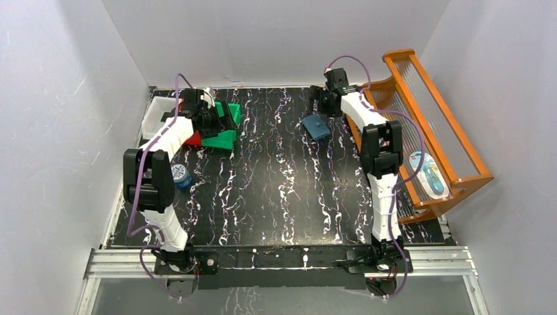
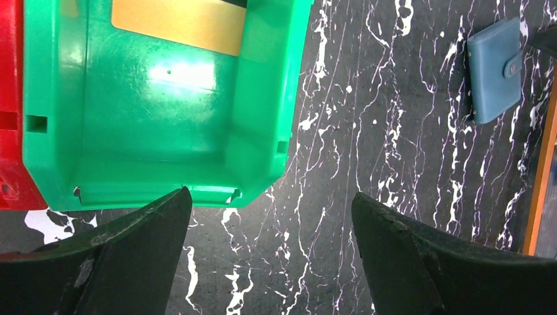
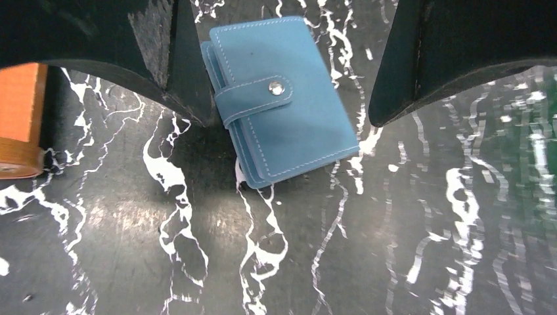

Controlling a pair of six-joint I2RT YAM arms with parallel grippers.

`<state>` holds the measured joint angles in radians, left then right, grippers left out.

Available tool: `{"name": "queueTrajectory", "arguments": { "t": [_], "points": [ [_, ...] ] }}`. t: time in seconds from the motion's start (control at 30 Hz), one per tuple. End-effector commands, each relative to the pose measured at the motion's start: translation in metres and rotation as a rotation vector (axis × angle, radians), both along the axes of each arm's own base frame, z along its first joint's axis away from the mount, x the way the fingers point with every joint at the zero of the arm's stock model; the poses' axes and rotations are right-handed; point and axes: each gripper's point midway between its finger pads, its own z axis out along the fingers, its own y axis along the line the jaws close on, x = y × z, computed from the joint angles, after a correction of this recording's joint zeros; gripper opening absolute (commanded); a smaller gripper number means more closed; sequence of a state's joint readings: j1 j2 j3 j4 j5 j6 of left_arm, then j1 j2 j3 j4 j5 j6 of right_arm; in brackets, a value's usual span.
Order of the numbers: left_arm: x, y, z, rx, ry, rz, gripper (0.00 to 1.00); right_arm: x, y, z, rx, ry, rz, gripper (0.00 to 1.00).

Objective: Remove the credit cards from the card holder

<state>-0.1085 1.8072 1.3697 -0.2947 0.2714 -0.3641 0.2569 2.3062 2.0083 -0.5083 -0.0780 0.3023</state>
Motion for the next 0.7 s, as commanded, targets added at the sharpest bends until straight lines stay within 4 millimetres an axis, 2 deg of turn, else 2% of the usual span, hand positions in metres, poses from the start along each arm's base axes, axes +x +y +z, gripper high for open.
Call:
{"name": "queueTrajectory", "arguments": {
  "t": [0.0,0.2,0.33,0.37,0.47,0.57,0.67],
  "points": [
    [-0.011,-0.008,0.025,-0.017,-0.032,-0.062,0.9,-0.006,-0.001,-0.027,-0.116,0.048,0.018,0.97],
    [-0.015,-0.007,0.027,-0.009,-0.045,-0.079,0.91,-0.039,0.004,-0.045,-0.203,0.085,0.063,0.88],
    [-0.013,-0.01,0.028,-0.015,-0.051,-0.099,0.91,-0.079,0.002,-0.049,-0.276,0.133,0.065,0.85],
    [-0.012,-0.01,0.029,-0.017,-0.054,-0.104,0.91,-0.095,0.0,-0.055,-0.292,0.156,0.064,0.85],
    [-0.01,-0.013,0.027,-0.022,-0.053,-0.125,0.9,-0.138,0.003,-0.056,-0.28,0.194,0.059,0.86],
    [-0.008,-0.017,0.026,-0.031,-0.052,-0.153,0.9,-0.186,0.01,-0.051,-0.247,0.226,0.077,0.87],
    [-0.005,-0.022,0.024,-0.027,-0.056,-0.178,0.9,-0.232,0.032,-0.033,-0.077,0.259,0.124,0.89]
  ]
}}
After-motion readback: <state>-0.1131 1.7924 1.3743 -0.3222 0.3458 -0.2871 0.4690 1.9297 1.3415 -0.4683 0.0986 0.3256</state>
